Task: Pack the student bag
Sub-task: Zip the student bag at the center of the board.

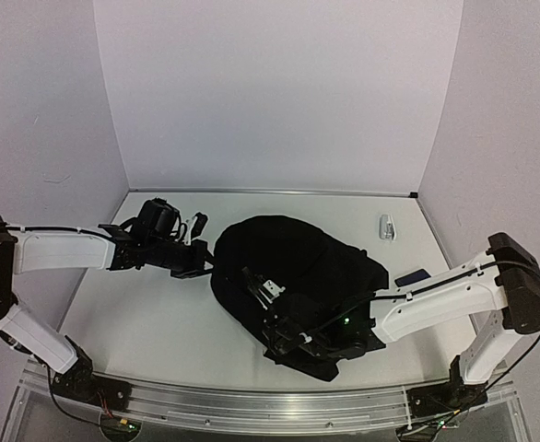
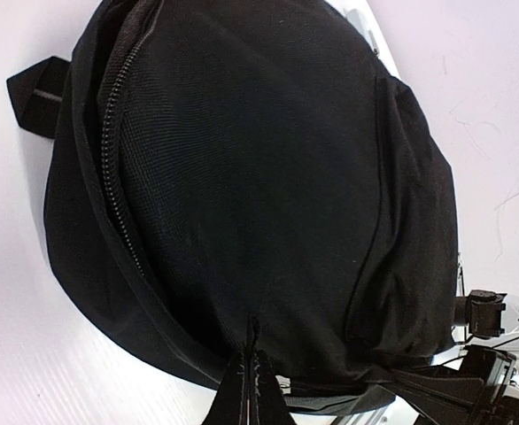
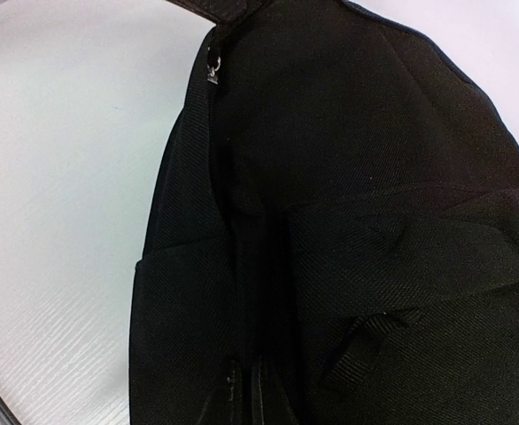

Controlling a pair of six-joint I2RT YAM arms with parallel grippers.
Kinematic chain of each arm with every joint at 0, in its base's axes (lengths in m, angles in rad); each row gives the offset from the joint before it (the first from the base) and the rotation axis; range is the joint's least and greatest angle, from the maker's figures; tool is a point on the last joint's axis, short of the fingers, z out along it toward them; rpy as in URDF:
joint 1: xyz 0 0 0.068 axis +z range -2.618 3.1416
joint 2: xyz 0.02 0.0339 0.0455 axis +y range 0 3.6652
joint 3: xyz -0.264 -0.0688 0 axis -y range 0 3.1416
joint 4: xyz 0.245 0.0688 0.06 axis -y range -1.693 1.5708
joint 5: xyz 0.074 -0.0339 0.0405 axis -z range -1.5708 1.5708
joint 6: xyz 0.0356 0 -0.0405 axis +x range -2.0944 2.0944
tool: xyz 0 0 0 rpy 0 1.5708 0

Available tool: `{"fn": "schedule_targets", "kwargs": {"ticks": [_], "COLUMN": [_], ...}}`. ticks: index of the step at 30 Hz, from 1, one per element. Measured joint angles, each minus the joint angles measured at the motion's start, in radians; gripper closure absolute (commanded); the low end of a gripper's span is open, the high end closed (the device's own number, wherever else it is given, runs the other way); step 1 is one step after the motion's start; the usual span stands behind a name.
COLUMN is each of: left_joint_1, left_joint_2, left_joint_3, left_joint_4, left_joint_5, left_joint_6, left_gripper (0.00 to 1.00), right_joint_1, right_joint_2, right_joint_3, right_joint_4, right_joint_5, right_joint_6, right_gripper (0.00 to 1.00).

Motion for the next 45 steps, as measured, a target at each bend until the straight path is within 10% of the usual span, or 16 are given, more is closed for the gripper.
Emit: {"fn": "schedule_targets", "kwargs": {"ticks": [27, 36, 45], "left_joint_1": [0.167, 0.191, 0.194], "left_joint_2": [0.067, -0.005, -0.126], "left_joint_3": [0.094, 0.011, -0.109], "left_joint_4": [-0.039, 0.011, 0.042], "left_joint_5": [0.141, 0.181, 0.200], "left_joint_6": [0.169, 0.152, 0.102], "left_gripper": [1.00, 1.00, 1.00], "right_joint_1": [0.069, 0.118, 0.048], "right_joint_2": [0.032, 0.048, 0.065], "right_joint_3": [0.041, 0.090, 0.226], "right_joint_4": [0.071, 0.083, 0.079], "right_joint_5": [-0.145, -0.144, -0.099], "right_joint_6": [0.052, 0.143, 0.190], "right_gripper": [0.99, 0.39, 0.24]}}
